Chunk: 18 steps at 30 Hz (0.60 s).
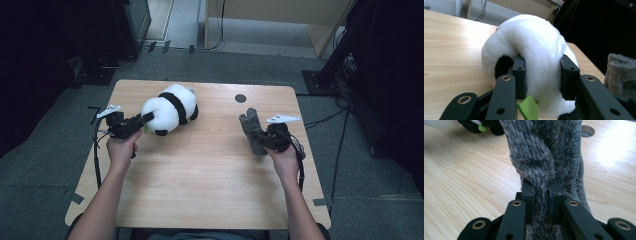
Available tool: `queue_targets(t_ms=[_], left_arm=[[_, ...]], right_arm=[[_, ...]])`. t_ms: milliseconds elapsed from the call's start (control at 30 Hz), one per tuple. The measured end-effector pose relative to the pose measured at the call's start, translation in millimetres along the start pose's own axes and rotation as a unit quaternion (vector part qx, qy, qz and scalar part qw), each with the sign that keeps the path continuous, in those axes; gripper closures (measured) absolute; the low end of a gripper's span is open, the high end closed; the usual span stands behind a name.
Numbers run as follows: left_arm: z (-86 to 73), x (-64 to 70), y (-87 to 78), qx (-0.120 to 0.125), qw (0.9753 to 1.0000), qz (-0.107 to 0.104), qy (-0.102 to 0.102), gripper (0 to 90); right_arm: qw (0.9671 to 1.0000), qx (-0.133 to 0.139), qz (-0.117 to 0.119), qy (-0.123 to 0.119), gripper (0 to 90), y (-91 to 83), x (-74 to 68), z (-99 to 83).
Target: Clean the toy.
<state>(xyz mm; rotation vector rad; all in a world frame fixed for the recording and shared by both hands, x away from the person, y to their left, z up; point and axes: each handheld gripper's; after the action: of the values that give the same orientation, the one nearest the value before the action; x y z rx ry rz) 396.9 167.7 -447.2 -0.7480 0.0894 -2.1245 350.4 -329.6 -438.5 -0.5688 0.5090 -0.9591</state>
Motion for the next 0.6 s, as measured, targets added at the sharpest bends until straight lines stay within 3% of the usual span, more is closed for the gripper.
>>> queue_targets(t_ms=[333, 400, 500, 600], left_arm=[[-0.5, -28.0, -4.5, -0.025, 0.9991, 0.025, 0.022, 62.4], [-1.7, -33.9, -3.3, -0.036, 0.9991, 0.018, 0.016, 61.2], [-3.6, -39.0, -1.5, -0.058, 0.9978, 0.019, 0.027, 58.2], [-4.4, -39.8, -0.7, -0.063, 0.9973, 0.017, 0.031, 54.4]], right_arm=[[0.9995, -0.023, -0.006, 0.022, 79.4, 15.0, 18.6, -8.0], [0.9993, -0.028, -0.009, 0.025, 79.3, 17.8, 22.4, -9.7], [0.9989, -0.035, -0.013, 0.027, 79.0, 22.6, 26.6, -12.1], [0.9986, -0.039, -0.011, 0.032, 77.8, 28.2, 30.5, -14.4]])
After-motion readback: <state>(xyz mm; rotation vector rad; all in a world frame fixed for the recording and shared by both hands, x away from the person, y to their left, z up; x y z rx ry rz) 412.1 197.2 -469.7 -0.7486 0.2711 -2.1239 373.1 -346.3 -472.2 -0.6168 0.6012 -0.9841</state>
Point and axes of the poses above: each handheld gripper's, and its own axes: y roughly forward along the jaws, z roughly out of its top, x roughly to its right, and after that the axes turned 1 degree about y, right-handed
